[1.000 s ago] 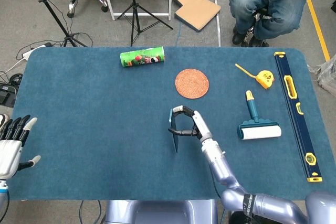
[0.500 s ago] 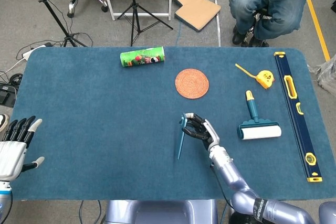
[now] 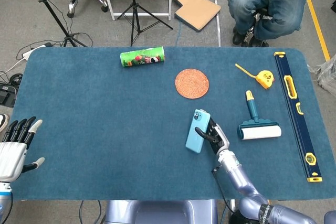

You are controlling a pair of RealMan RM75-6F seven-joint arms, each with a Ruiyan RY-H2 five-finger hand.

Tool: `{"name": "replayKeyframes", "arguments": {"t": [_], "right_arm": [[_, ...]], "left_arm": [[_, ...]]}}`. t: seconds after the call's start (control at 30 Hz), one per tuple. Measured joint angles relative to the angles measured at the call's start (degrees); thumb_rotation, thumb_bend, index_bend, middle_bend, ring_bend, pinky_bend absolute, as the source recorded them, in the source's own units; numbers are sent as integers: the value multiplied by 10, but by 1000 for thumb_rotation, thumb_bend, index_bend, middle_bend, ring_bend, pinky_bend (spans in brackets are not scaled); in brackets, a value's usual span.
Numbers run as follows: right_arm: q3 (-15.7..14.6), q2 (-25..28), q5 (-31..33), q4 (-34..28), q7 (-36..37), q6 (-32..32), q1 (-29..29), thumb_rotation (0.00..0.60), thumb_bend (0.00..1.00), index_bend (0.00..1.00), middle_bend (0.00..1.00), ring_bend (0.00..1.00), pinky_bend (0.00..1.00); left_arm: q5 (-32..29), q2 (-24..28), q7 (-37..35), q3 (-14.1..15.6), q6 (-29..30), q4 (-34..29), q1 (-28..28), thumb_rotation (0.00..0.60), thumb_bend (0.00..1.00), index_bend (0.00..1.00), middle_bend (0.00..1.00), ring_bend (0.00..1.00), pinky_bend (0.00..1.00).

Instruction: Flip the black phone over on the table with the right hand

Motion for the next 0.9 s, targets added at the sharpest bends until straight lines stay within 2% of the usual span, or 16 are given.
{"name": "replayKeyframes", "arguments": {"t": [0.2,0.33,0.63,0.9], "right_arm": [[-6,-18,-19,40,1,45,-6,600,83,45,0,0,0],[-6,-29,-31,63,-42,81,-6,600,61,47,0,0,0],[-9,-34,-94,128,-248,194,7,600,60,47,0,0,0],[-59,41,-215,155,-452,274,18,600,20,47,0,0,0]], "left_arm": [[-2,-1,0,-1,0,1,0,600,0,0,0,0,0],[-1,-1,1,-1,-1,1,0,600,0,0,0,0,0],[2,-1,1,0,1,-1,0,600,0,0,0,0,0],[10,1,-3,0,12,-1,3,600,0,0,0,0,0]]}}
